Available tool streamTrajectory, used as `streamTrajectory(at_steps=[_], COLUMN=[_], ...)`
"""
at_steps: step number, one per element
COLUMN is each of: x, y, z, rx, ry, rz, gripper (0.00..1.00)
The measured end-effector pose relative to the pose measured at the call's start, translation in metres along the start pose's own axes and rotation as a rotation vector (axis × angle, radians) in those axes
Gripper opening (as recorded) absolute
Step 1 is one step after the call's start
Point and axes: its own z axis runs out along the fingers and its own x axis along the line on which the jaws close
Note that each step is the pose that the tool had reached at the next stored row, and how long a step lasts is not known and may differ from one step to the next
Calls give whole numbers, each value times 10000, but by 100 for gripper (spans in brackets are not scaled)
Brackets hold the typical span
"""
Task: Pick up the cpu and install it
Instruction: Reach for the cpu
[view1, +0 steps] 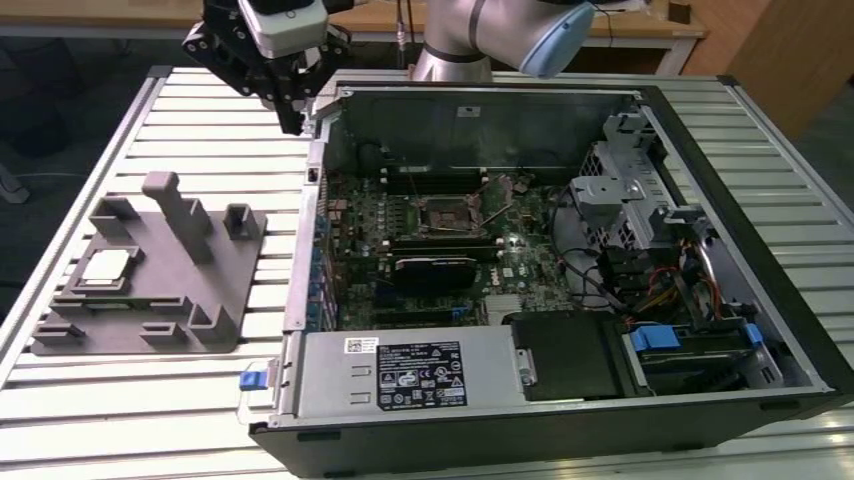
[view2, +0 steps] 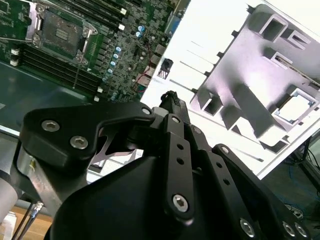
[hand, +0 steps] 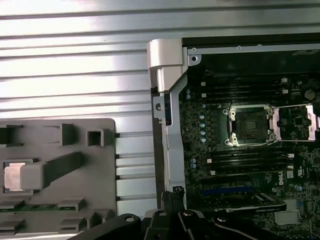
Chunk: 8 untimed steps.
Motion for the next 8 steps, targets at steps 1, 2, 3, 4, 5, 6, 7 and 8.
streamTrajectory(at_steps=[1,2,3,4,5,6,7,8], x=[16,30,45,59,76,94,108,124], y=[-1,-2,-3,-5,-6,-7,-8,-10], z=[1,3,5,6,8,10,11,12], rx=[1,1,1,0,1,1,0,1], ry=[0,0,1,0,0,1,1,0], rz=[0,0,1,1,1,1,1,1], gripper=[11,11,11,11,11,11,11,11])
